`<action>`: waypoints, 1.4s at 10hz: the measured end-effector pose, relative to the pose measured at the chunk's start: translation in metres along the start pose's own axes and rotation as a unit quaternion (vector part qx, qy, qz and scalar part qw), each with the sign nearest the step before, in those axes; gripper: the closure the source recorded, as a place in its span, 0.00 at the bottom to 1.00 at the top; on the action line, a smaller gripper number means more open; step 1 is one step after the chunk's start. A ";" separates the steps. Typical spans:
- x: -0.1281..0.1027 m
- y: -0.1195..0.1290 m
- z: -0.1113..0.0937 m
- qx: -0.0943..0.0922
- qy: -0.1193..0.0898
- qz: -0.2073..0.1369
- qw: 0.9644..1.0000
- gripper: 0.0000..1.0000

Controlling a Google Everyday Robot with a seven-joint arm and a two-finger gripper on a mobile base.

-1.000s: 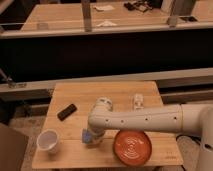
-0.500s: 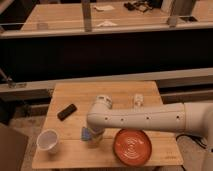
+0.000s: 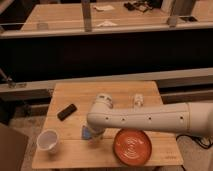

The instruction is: Place the white sponge in the ceramic bowl

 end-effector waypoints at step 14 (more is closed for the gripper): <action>0.070 0.035 -0.021 0.030 -0.015 0.085 0.996 0.99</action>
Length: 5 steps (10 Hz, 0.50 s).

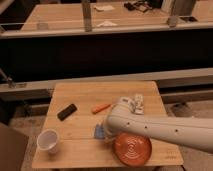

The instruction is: Place the white sponge in the ceramic bowl

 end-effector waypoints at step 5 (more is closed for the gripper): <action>0.023 0.014 -0.001 0.000 -0.010 0.027 1.000 0.99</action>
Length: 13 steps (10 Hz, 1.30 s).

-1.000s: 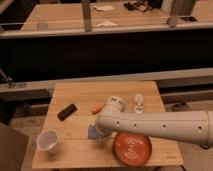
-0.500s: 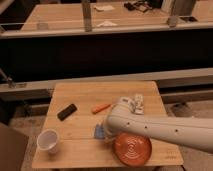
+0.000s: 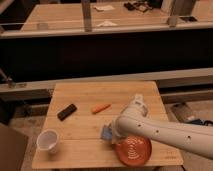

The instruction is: Place the white sponge in the ceramic bowl

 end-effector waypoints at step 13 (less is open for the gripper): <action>0.027 0.007 0.007 -0.013 -0.011 0.020 1.000 0.86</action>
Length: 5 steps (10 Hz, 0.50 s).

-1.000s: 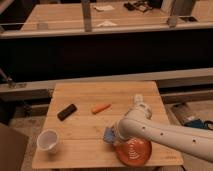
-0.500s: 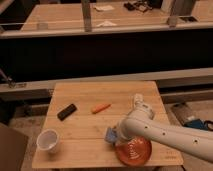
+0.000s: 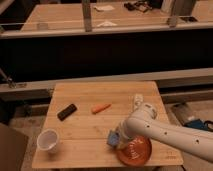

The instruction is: Place the white sponge in the ceramic bowl

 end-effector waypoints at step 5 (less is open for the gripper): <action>0.002 -0.001 -0.003 -0.003 0.000 0.002 1.000 0.38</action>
